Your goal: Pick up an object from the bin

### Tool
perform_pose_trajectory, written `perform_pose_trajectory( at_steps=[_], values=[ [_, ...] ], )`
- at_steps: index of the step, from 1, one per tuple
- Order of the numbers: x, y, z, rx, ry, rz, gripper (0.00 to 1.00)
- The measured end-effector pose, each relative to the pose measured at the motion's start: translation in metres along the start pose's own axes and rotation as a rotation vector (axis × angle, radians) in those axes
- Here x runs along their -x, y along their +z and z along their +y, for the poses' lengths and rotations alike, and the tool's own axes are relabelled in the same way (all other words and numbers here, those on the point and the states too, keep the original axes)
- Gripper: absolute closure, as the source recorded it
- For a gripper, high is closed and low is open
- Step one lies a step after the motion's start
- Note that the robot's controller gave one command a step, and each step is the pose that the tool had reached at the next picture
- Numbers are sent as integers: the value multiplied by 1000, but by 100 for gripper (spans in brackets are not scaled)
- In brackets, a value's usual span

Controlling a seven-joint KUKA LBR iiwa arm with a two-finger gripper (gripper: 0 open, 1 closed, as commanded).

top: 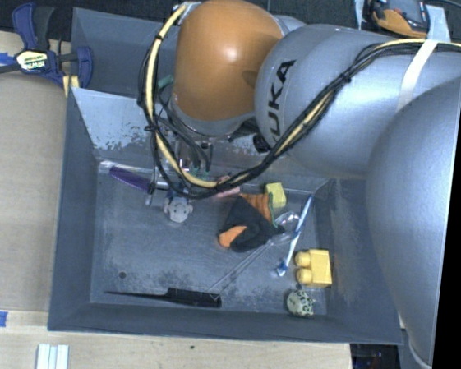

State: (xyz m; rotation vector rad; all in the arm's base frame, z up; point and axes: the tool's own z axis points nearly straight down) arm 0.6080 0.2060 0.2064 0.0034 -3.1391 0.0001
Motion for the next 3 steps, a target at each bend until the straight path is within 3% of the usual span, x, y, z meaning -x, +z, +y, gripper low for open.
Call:
perform_pose_trajectory(
  at_steps=[1,2,3],
  values=[
    [2,-3,-1,1,1,-6,0],
    [19,56,-76,0,-118,-8,0],
    [14,62,-91,1,-442,-12,0]
  ],
)
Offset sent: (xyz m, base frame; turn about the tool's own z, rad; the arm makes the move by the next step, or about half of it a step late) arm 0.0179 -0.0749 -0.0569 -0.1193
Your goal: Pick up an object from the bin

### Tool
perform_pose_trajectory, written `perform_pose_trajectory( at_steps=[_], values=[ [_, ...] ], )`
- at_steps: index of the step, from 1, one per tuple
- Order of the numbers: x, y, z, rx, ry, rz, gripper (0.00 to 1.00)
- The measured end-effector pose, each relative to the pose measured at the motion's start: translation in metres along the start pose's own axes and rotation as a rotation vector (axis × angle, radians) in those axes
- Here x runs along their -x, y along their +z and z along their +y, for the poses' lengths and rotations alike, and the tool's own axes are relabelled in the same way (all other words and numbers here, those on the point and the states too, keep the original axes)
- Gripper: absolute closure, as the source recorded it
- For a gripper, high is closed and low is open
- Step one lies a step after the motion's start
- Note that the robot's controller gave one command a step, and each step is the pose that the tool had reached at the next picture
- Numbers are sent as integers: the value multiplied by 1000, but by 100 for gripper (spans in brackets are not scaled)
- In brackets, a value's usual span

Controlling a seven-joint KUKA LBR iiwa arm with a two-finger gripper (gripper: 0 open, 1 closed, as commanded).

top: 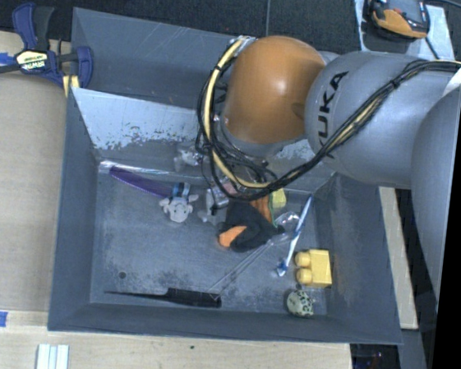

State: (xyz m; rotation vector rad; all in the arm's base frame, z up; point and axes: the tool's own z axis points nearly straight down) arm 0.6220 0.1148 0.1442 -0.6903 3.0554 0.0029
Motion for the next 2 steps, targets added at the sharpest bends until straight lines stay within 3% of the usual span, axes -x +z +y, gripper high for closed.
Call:
perform_pose_trajectory(
  at_steps=[1,2],
  values=[
    [-6,41,-18,-2,-28,5,0],
    [0,74,-12,-2,-344,-4,0]
  ],
)
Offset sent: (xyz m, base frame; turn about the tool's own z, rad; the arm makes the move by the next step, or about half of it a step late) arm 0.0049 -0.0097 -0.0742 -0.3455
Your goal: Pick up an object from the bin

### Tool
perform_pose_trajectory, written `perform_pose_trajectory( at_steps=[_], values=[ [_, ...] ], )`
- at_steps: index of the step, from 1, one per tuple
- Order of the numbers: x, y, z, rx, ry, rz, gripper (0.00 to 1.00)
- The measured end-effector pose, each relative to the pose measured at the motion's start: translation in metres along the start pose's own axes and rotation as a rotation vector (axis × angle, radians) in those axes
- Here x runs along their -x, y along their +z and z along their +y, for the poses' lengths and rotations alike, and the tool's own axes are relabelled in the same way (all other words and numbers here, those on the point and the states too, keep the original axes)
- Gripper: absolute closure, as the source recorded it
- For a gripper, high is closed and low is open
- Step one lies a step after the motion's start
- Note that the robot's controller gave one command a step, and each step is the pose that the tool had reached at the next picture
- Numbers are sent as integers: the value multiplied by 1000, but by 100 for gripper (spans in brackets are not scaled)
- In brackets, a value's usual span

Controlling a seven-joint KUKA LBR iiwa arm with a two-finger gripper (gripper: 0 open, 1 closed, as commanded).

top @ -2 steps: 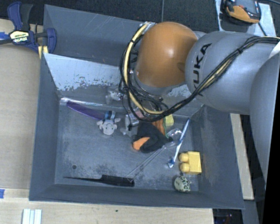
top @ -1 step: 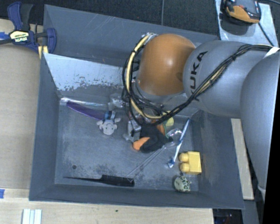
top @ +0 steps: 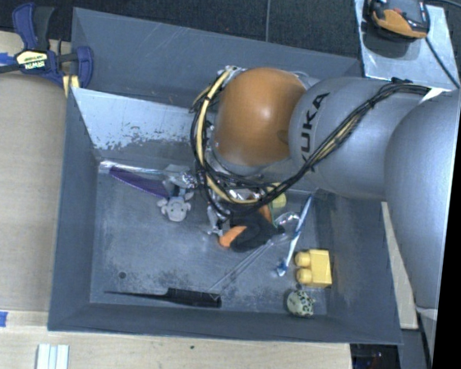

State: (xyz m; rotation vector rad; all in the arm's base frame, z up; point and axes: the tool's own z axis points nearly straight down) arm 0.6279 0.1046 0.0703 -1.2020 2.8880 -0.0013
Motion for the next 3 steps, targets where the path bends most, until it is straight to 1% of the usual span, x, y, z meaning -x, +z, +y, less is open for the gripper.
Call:
perform_pose_trajectory(
  at_steps=[1,2,3],
  values=[
    [-1,-3,1,-1,300,1,100],
    [-1,-3,1,-1,301,1,100],
    [-3,-38,2,2,302,8,100]
  ],
)
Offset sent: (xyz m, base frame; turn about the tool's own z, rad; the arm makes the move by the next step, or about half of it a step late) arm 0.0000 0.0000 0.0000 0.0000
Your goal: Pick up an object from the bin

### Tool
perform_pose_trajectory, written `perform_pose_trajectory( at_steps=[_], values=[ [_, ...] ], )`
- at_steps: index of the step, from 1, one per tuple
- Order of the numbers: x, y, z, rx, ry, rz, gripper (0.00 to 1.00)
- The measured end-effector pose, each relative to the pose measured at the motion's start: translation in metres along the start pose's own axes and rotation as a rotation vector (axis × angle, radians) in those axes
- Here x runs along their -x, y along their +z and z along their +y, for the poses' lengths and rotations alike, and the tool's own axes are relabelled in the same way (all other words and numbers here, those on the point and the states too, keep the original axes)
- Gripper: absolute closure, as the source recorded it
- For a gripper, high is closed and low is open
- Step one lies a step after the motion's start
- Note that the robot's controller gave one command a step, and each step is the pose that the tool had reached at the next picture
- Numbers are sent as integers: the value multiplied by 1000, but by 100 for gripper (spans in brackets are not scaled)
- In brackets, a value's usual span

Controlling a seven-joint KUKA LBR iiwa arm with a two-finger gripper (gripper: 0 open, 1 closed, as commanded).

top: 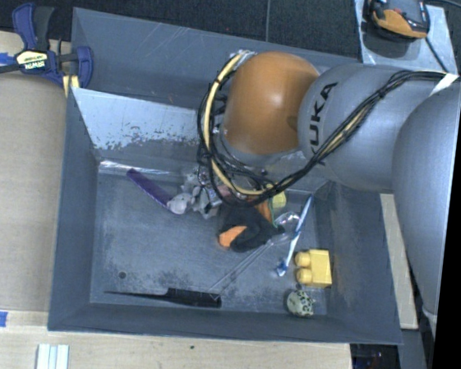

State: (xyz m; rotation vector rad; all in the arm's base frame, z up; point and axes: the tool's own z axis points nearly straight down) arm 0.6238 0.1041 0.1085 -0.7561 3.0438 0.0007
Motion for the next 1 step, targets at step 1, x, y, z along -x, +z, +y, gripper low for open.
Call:
perform_pose_trajectory(
  at_steps=[1],
  values=[
    [1,-46,-1,-2,1,-5,100]
  ],
)
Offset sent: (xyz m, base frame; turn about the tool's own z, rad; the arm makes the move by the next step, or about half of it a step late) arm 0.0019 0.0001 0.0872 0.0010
